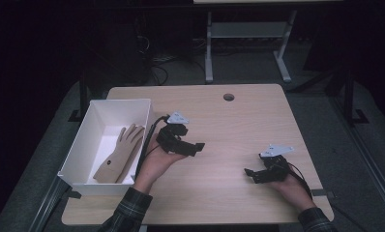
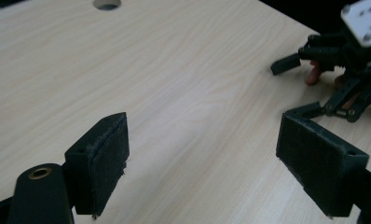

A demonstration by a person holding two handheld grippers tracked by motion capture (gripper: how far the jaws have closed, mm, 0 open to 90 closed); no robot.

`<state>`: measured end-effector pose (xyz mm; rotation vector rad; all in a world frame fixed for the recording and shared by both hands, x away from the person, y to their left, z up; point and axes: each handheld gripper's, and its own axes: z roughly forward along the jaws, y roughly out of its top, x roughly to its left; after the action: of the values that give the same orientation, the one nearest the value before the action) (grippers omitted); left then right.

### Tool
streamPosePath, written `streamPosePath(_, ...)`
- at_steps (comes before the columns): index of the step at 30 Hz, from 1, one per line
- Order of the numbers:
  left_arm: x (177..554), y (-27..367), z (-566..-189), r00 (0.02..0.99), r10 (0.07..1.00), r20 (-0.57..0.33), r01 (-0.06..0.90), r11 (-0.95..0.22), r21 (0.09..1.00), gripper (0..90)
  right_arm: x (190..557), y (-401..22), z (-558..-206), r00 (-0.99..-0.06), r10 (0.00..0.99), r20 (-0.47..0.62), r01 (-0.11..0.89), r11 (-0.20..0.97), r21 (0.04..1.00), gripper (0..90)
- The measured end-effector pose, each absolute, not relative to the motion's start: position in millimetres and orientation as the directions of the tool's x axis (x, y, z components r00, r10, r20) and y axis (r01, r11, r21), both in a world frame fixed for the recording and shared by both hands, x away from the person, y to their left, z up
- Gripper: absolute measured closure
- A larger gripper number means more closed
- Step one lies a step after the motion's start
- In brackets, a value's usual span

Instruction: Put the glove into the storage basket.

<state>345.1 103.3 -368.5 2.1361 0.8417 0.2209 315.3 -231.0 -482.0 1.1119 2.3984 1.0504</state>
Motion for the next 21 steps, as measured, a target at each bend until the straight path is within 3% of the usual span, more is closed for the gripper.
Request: streamPosePath(21, 329.1, 88.3, -452.0, 0.785, 0.618, -0.045, 0.463, -0.536, 0.706, 16.7, 315.4, -231.2, -481.9, -0.659, 0.751, 0.035, 0.537, 0.437, 0.722, 13.4)
